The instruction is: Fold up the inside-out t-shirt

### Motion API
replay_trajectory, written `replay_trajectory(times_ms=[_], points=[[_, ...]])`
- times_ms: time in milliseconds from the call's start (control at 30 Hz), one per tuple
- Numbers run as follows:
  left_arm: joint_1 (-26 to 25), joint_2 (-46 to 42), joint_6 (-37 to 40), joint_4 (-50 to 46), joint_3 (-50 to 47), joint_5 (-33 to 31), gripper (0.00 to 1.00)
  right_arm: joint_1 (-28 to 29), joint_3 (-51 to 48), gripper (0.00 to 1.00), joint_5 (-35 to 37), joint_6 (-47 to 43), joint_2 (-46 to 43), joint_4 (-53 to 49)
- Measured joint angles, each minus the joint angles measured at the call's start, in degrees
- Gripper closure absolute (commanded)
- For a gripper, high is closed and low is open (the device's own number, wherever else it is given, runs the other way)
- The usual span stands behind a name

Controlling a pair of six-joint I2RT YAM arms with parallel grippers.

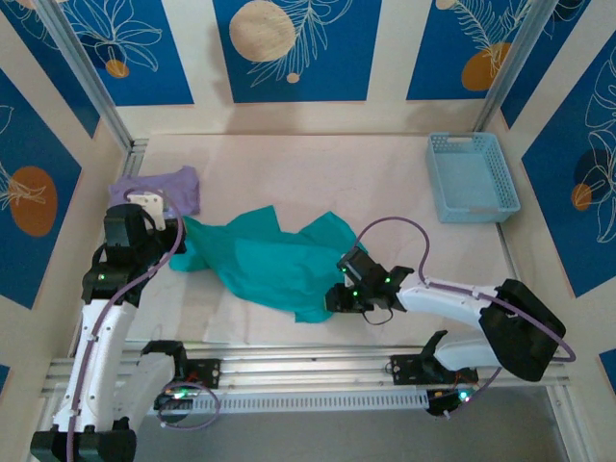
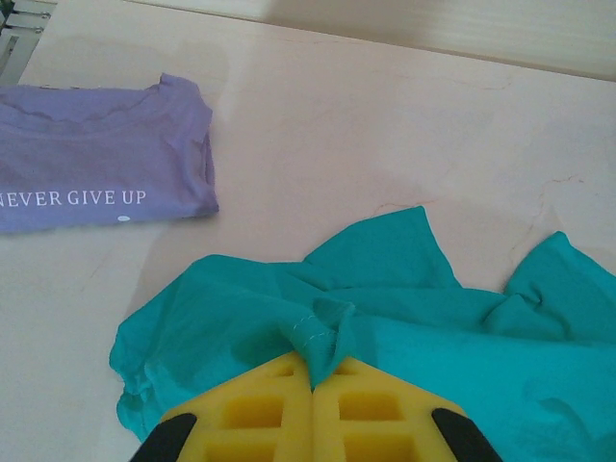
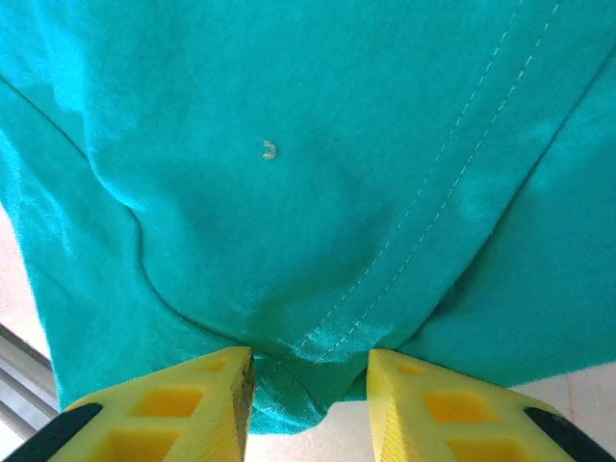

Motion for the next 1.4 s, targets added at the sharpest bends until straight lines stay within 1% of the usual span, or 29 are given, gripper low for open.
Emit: replay_trajectory(times_ms=[300,533,700,800,967,1400], points=[[0.00,0.00,0.00,0.00,0.00,0.00,1.00,0.00,0.00,0.62,-0.13,0.02,0.42,0.96],[0.00,0.00,0.00,0.00,-0.02,0.00,1.00,-0.90,-0.92,0.74,-4.00,1.55,0.39,6.08],[0.00,0.00,0.00,0.00,-0.02,0.02,1.00,-1.53,-2.27,0.76,-6.10,2.10,0.26,8.74],[0.00,0.00,0.00,0.02,-0.15,0.04,1.00,-1.64,-2.34,0.74,-4.85,2.14,-0.96,7.19],[0.07,0.02,0.00,0.02,-0.35,0.24,1.00,-1.73,-2.32,0.69,-1.11,2.03,-3.85,2.91],[0.22,0.04,0.00,0.04,-0.44,0.48,1.00,-1.79,-2.32,0.62,-0.96,1.97,-0.20,4.09]])
